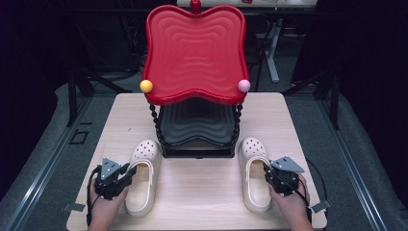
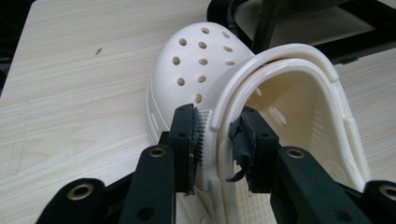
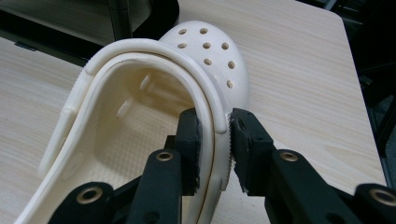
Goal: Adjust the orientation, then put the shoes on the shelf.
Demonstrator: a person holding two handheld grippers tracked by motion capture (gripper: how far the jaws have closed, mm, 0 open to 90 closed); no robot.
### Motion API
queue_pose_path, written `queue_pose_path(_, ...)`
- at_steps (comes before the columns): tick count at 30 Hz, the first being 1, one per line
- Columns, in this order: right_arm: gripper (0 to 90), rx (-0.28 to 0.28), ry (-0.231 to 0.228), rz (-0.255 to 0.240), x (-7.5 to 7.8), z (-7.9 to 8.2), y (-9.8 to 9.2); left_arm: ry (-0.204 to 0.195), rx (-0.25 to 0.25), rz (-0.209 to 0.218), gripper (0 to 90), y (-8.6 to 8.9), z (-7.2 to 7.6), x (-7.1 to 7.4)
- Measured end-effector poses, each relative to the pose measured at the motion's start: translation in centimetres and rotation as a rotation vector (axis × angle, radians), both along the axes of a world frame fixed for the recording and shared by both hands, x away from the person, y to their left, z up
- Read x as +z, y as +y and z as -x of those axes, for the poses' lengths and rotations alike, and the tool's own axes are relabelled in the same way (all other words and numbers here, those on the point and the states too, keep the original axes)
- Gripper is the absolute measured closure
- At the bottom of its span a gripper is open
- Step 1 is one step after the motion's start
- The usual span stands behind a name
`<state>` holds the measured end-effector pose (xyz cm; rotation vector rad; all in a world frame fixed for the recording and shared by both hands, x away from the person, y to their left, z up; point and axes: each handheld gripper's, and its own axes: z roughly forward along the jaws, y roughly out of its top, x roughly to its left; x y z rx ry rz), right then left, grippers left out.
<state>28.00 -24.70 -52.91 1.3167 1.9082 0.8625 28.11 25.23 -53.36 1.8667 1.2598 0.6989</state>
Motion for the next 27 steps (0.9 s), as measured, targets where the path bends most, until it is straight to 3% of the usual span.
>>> queue_pose_path(7, 73.9, -0.006, 0.009, -0.008, 0.16, -0.07, -0.08, 0.003, 0.01, -0.031, 73.5, -0.11, 0.04, 0.25)
queue_pose_path(27, 74.8, -0.018, 0.014, -0.032, 0.41, 0.02, -0.24, 0.019, 0.019, -0.014, 75.0, 0.47, 0.16, 0.61)
